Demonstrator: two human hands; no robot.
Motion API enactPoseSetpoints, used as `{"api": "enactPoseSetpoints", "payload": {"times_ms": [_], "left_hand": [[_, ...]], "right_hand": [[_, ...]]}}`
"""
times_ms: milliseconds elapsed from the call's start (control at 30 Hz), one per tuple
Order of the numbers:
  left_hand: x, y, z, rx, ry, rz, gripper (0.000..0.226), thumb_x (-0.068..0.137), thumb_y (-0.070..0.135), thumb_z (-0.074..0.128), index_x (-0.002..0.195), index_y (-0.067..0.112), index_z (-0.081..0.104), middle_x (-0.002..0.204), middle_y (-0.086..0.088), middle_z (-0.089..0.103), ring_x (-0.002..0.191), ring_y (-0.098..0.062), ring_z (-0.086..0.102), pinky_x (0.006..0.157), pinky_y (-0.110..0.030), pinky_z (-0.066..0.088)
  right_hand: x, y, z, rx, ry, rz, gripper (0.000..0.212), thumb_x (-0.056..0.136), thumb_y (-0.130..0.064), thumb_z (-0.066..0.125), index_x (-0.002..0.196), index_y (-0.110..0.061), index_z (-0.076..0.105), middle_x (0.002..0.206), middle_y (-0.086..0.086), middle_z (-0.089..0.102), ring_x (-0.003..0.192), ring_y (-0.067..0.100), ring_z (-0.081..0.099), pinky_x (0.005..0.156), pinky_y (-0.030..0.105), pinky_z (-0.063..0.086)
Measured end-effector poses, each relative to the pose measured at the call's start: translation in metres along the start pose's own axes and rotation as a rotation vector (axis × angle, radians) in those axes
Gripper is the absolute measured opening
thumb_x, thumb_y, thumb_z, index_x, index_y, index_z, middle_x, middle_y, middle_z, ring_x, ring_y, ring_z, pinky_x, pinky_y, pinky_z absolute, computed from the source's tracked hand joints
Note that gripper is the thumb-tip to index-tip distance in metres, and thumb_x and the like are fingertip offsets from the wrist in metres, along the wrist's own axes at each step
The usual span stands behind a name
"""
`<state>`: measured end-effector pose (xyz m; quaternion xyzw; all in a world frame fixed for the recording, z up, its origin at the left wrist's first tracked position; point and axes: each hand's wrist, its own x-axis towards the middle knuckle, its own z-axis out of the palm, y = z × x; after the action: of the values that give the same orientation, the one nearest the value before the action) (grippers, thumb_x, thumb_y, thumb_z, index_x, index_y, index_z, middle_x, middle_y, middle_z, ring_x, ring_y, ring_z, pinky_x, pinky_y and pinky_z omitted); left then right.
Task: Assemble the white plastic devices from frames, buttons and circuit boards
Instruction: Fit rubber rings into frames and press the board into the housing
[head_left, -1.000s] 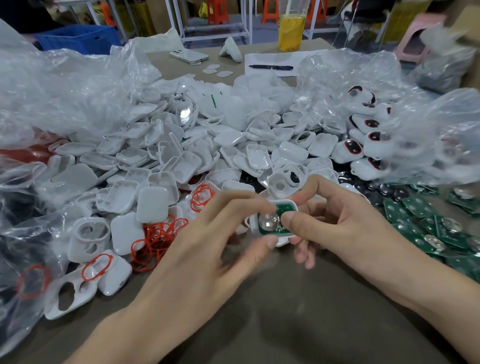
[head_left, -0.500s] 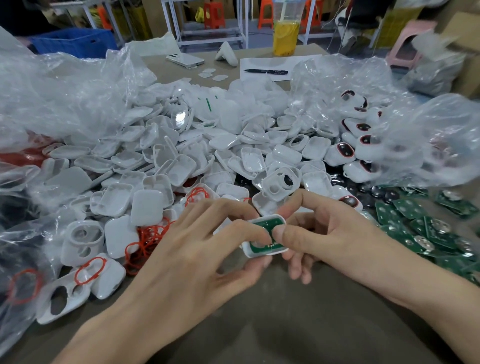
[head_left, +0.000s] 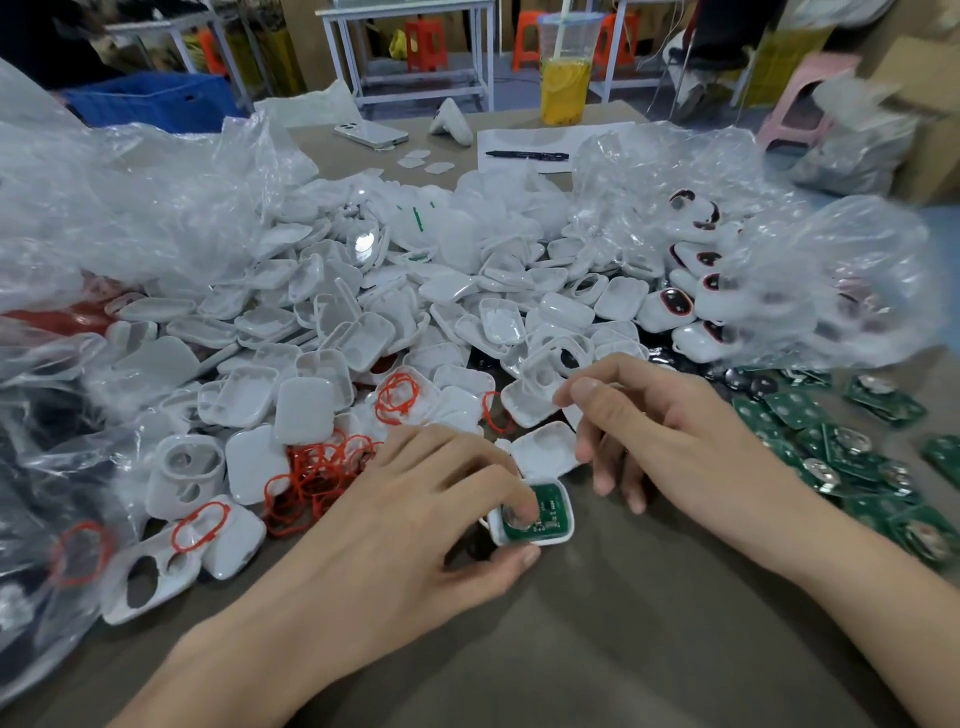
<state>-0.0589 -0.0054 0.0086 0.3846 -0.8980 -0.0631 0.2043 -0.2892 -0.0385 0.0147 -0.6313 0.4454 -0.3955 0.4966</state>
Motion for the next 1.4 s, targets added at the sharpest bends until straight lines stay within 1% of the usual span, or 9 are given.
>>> {"api": "enactPoseSetpoints", "payload": {"times_ms": [233,400,567,733,900,1067,1233,1333,1400], "left_hand": [[-0.006,0.003,-0.001,-0.066,0.003,-0.041,0.02,0.09,0.052,0.061,0.095,0.033,0.066,0.11,0.019,0.061,0.105,-0.008,0.057,0.09,-0.036,0.045],[-0.009,0.002,0.0,-0.056,0.015,-0.025,0.027,0.092,0.057,0.057,0.094,0.032,0.066,0.111,0.02,0.061,0.106,-0.007,0.056,0.091,-0.035,0.043],[-0.008,0.001,0.001,-0.044,0.038,-0.01,0.024,0.091,0.055,0.059,0.09,0.032,0.064,0.109,0.02,0.062,0.103,-0.008,0.056,0.089,-0.032,0.041],[-0.006,0.0,0.002,-0.016,0.06,0.01,0.02,0.091,0.051,0.062,0.088,0.032,0.061,0.106,0.018,0.062,0.099,-0.009,0.058,0.088,-0.03,0.041],[-0.007,-0.001,0.0,-0.055,0.073,-0.049,0.018,0.09,0.051,0.062,0.092,0.033,0.063,0.105,0.02,0.06,0.102,-0.006,0.056,0.091,-0.026,0.041],[-0.005,-0.004,-0.002,-0.113,0.197,-0.092,0.016,0.088,0.041,0.067,0.093,0.026,0.067,0.102,0.018,0.062,0.1,-0.005,0.058,0.09,-0.021,0.044],[-0.005,-0.003,-0.005,-0.165,0.226,-0.111,0.018,0.088,0.04,0.067,0.093,0.022,0.069,0.105,0.015,0.063,0.101,-0.005,0.061,0.085,-0.022,0.048],[-0.005,0.0,-0.005,-0.186,0.215,-0.107,0.019,0.088,0.041,0.067,0.092,0.023,0.069,0.104,0.015,0.062,0.096,-0.003,0.062,0.082,-0.022,0.048],[-0.005,0.0,-0.005,-0.194,0.208,-0.105,0.018,0.088,0.04,0.067,0.092,0.023,0.069,0.105,0.015,0.062,0.093,-0.001,0.061,0.08,-0.02,0.047]], "right_hand": [[-0.008,0.001,0.006,-0.169,0.019,-0.071,0.024,0.095,-0.053,0.052,0.097,-0.034,0.067,0.073,-0.001,0.068,0.057,0.014,0.064,0.048,0.023,0.047],[-0.02,0.004,0.012,-0.394,0.062,-0.144,0.017,0.097,-0.05,0.047,0.1,-0.042,0.062,0.076,-0.009,0.068,0.064,0.01,0.068,0.061,0.015,0.047],[-0.016,0.004,0.01,-0.307,0.049,-0.088,0.017,0.095,-0.043,0.051,0.102,-0.041,0.066,0.078,-0.009,0.069,0.062,0.011,0.068,0.056,0.013,0.044],[-0.011,0.008,0.007,-0.141,0.05,-0.072,0.022,0.091,-0.046,0.054,0.102,-0.035,0.069,0.078,-0.002,0.07,0.06,0.016,0.067,0.049,0.021,0.045],[-0.012,0.006,0.006,-0.18,-0.004,-0.065,0.024,0.09,-0.045,0.053,0.107,-0.039,0.069,0.09,-0.007,0.072,0.067,0.016,0.07,0.052,0.019,0.045],[-0.015,0.005,0.005,-0.284,-0.114,-0.083,0.029,0.088,-0.053,0.058,0.115,-0.045,0.066,0.08,-0.004,0.072,0.071,0.03,0.061,0.065,0.04,0.048],[-0.014,0.002,0.005,-0.23,-0.183,-0.083,0.037,0.076,-0.062,0.076,0.107,-0.043,0.07,0.114,-0.009,0.07,0.092,0.018,0.069,0.084,0.048,0.057],[-0.012,0.001,0.006,-0.25,-0.185,-0.121,0.025,0.078,-0.056,0.077,0.096,-0.04,0.073,0.121,-0.014,0.065,0.1,0.016,0.067,0.082,0.034,0.055],[-0.012,0.002,0.006,-0.249,-0.188,-0.122,0.021,0.078,-0.055,0.077,0.093,-0.04,0.073,0.12,-0.014,0.065,0.103,0.015,0.066,0.082,0.035,0.054]]}}
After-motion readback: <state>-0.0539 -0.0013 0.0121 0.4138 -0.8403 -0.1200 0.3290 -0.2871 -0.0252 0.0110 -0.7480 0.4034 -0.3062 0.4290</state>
